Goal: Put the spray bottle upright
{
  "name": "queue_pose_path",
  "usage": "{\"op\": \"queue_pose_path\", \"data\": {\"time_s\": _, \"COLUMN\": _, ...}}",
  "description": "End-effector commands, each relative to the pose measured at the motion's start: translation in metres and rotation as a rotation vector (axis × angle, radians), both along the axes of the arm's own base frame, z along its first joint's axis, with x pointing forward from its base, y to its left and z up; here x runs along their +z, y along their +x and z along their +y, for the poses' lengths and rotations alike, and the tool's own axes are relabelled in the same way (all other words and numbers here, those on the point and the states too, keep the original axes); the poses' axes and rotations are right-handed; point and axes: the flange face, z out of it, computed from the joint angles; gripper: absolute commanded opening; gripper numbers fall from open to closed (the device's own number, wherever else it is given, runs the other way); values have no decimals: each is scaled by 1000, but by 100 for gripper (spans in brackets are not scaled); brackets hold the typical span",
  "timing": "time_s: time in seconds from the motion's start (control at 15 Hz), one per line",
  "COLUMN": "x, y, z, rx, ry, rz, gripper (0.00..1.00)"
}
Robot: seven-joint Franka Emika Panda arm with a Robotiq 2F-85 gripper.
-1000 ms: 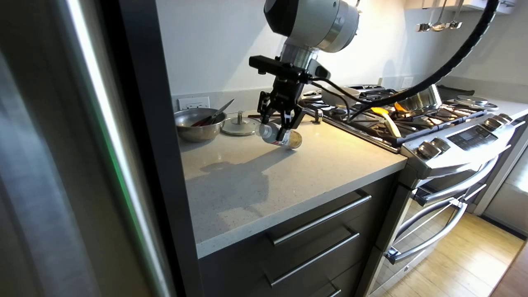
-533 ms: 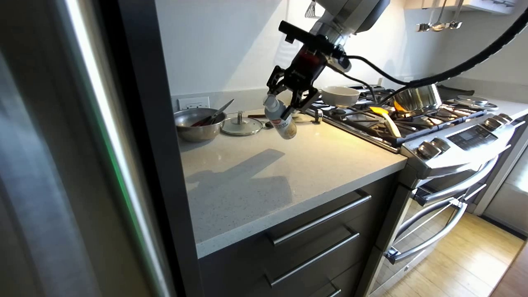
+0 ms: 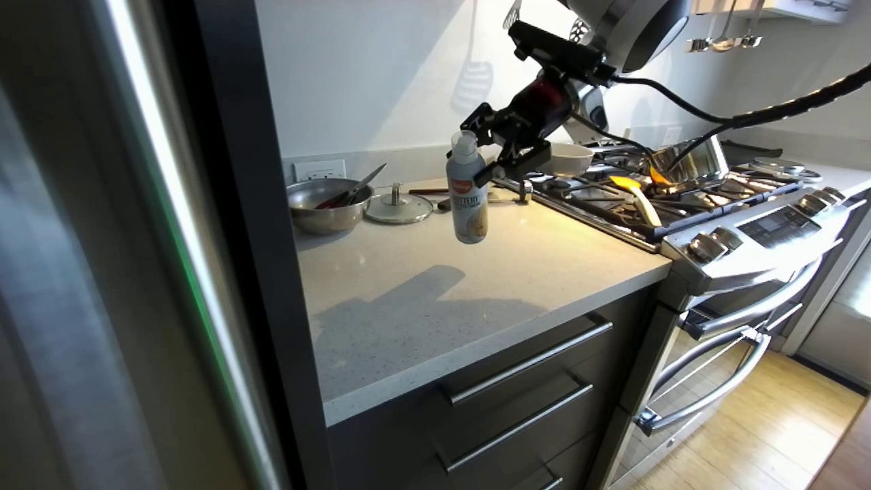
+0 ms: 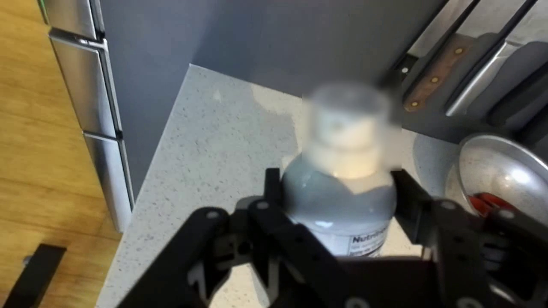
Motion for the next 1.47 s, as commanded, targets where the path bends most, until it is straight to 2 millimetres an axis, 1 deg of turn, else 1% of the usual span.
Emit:
{"op": "queue_pose_path", "data": {"time_s": 0.0, "x": -15, "y": -21, "z": -17, "rx": -31, "ry": 124, "rz": 79, "gripper": 38}}
{"op": "queue_pose_path", "data": {"time_s": 0.33, "x": -34, "y": -38, "z": -35, "rx": -62, "ry": 259, "rz": 137, "gripper": 38}}
{"op": "queue_pose_path", "data": {"time_s": 0.53, "x": -49, "y": -44, "z": -43, "rx": -78, "ry": 305, "rz": 166, "gripper": 38}}
{"op": "queue_pose_path", "data": {"time_s": 0.87, "x": -75, "y": -54, "z": -50, "rx": -110, "ry": 377, "rz": 201, "gripper": 38}}
{"op": "queue_pose_path", "data": {"time_s": 1.2, "x": -94, "y": -58, "z": -56, "rx": -144, "ry": 432, "rz": 196, "gripper": 38}}
{"op": "queue_pose_path", "data": {"time_s": 1.4, "x": -102, "y": -60, "z": -56, "rx": -155, "ry": 454, "rz": 200, "gripper": 38}}
